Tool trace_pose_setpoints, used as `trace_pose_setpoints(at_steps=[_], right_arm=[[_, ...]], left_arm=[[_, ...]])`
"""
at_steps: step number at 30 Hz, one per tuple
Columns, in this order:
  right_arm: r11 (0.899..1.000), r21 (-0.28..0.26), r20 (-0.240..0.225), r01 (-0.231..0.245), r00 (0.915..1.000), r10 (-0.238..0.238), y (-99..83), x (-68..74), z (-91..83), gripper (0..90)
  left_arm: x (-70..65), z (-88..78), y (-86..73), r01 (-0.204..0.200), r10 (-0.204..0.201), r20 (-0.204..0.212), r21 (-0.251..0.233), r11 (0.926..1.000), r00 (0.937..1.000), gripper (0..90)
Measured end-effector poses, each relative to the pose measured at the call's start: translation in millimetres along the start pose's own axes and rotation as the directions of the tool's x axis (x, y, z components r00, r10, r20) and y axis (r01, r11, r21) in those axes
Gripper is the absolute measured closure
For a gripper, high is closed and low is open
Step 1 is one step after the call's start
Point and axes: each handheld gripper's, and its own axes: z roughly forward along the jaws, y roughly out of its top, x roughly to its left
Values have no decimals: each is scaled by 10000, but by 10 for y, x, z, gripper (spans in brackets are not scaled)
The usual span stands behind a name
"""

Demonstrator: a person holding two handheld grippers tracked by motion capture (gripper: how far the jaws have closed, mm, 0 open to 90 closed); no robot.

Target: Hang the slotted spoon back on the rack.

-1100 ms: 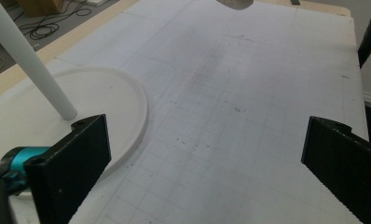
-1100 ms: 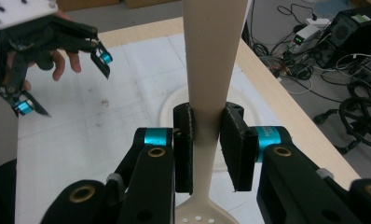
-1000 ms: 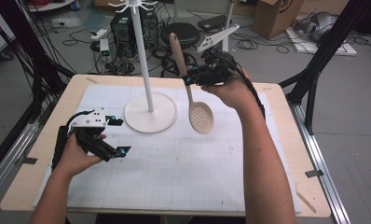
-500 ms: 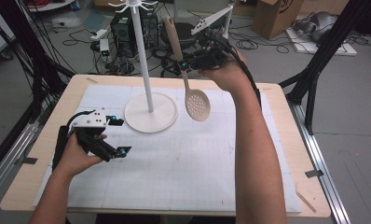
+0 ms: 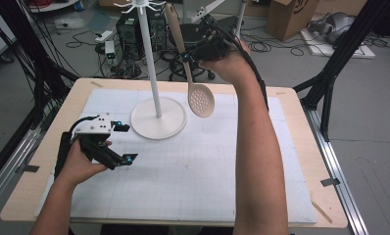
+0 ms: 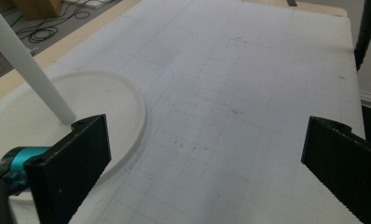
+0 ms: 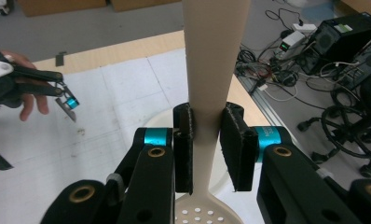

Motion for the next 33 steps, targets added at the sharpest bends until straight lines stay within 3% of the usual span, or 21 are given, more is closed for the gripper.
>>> trace_pose_setpoints(at_steps=[33], right_arm=[[9989,443,-21,-173,9998,174,136,-70,298,758]], left_arm=[[-10,-4,5,-7,7,23,-44,10000,10000,18]])
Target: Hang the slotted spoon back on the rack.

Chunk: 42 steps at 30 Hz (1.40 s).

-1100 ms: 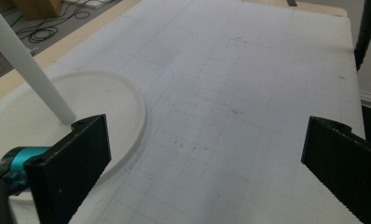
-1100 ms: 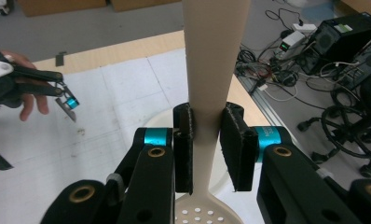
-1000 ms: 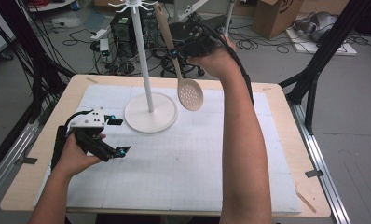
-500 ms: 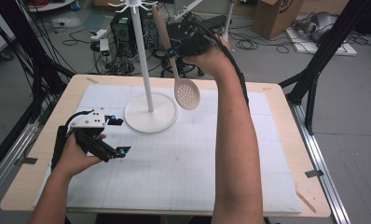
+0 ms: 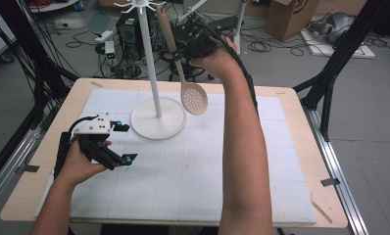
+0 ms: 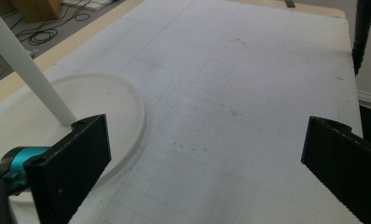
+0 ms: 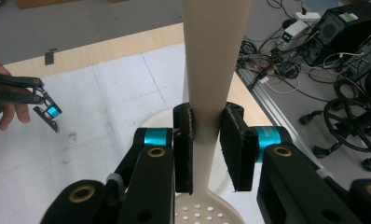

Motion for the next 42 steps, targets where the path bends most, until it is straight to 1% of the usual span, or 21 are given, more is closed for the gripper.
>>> trace_pose_setpoints(at_steps=[4,5,10,13,15,16,18,19,21,23,24,26,32,34,35,36,38,39,42], right_arm=[[9999,138,52,46,10000,-47,46,8,30,758],[9998,135,61,110,9999,-111,57,7,35,758],[9999,118,43,87,10000,-87,107,20,58,758],[9997,225,79,14,10000,-15,107,14,84,758],[9995,321,108,40,9999,-43,105,7,98,758],[9993,373,109,6,9999,-10,102,3,108,758],[9994,345,119,-67,9999,63,96,-8,116,758],[9994,348,86,-66,9999,63,93,-16,119,758],[9991,398,133,-167,9998,162,89,-24,125,757],[9990,396,142,-210,9997,205,85,-38,133,756],[9989,406,123,-248,9996,243,84,-39,136,756],[9987,424,124,-292,9995,287,82,-42,143,756],[9986,429,115,-306,9995,301,88,-40,174,750],[9985,434,184,-335,9993,327,89,-34,193,714],[9986,436,313,-299,9991,286,92,-27,204,651],[9983,477,344,-349,9989,333,91,-16,210,638],[9979,628,334,-181,9993,160,93,2,216,633],[9977,648,309,-198,9994,178,92,8,213,627],[9984,561,285,-100,9996,84,83,22,187,596]], left_arm=[[-2,1,-2,43,-43,-4,0,10000,10000,18],[-1,3,-1,10,-10,-6,-5,10000,10000,18],[-7,1,-1,-18,18,-4,5,10000,10000,18],[-9,-6,-1,-49,49,-9,24,10000,10000,18],[-17,-6,-2,28,-28,-5,-36,10000,10000,18],[-13,-9,-3,-17,17,10,-1,10000,10000,18],[-15,-4,-4,19,-19,5,-40,10000,10000,18],[-13,-7,-3,-35,35,-2,30,10000,10000,18],[-19,1,-4,10,-10,-23,27,10000,10000,18],[-17,4,-3,-72,72,-5,103,9999,10000,18],[-23,13,-3,-14,14,20,36,10000,10000,18],[-23,14,-1,-74,74,18,89,9999,10000,18],[-26,6,1,-47,47,13,32,10000,10000,18],[-26,4,2,-35,35,17,13,10000,10000,18],[-25,5,1,-44,44,18,17,10000,10000,18],[-26,8,2,-42,42,48,23,10000,10000,18],[-25,15,2,-94,94,45,79,9999,9999,18],[-29,19,2,-68,67,60,84,9999,10000,18],[-32,26,4,-90,89,58,104,9999,9999,18]])
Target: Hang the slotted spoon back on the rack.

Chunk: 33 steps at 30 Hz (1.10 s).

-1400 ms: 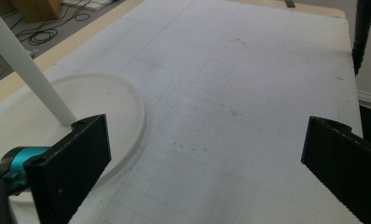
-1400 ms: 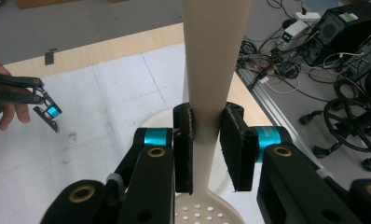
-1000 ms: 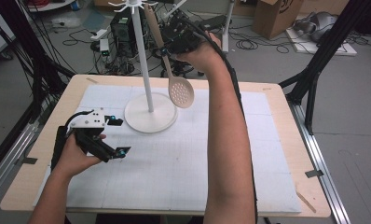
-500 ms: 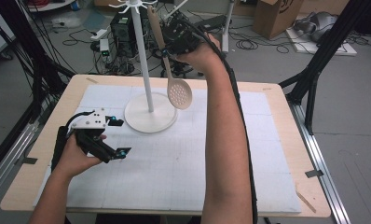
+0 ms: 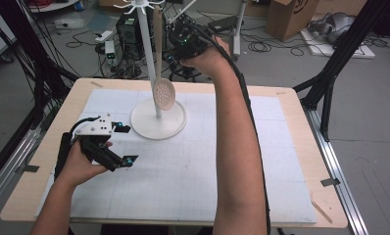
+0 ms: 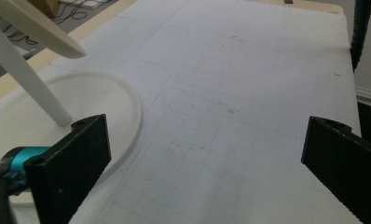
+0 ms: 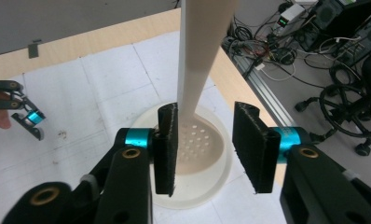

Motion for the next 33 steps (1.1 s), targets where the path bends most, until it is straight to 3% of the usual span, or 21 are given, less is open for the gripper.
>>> trace_pose_setpoints(at_steps=[9,17,23,33], right_arm=[[9999,68,299,89,9995,-91,-135,25,-101,486],[9989,238,566,410,9975,-423,-226,81,-306,454],[9986,-235,672,464,9967,-447,-370,131,-483,444],[9982,-508,496,307,9984,-282,-746,169,-674,405]], left_arm=[[-3,16,0,-21,21,15,55,10000,10000,18],[-5,39,-1,-70,70,10,193,9998,10000,18],[-1,26,1,-119,119,-4,229,9997,9999,18],[-8,49,1,-166,166,6,363,9992,9999,18]])
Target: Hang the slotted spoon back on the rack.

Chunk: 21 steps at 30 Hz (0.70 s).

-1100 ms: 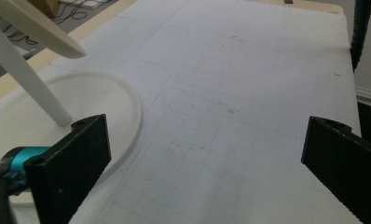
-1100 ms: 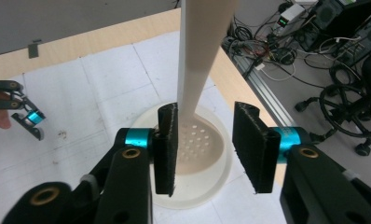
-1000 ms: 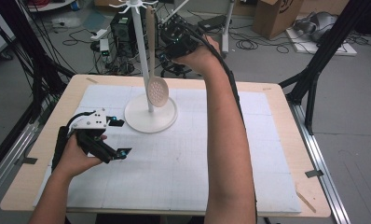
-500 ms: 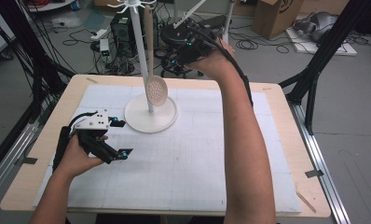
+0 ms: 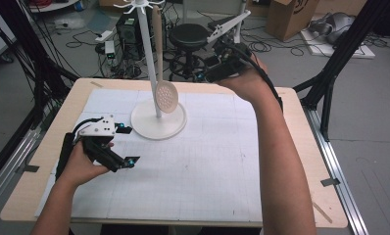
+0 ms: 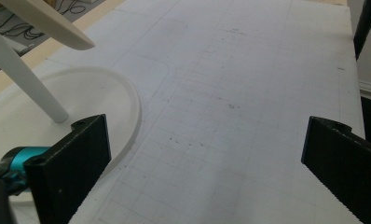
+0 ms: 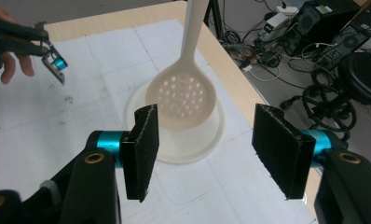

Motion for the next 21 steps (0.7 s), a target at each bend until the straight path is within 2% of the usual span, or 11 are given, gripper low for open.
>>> trace_pose_setpoints(at_steps=[4,13,21], right_arm=[[10000,-38,-17,-7,10000,7,-151,26,-54,392],[9989,-408,-195,-235,9996,227,-484,91,-129,359],[9969,-631,-388,-464,9983,440,-795,172,-81,309]], left_arm=[[-15,13,0,119,-119,-18,-54,9999,9999,18],[-16,14,4,-33,33,2,122,9999,10000,18],[-5,5,-2,17,-17,2,64,10000,10000,18]])
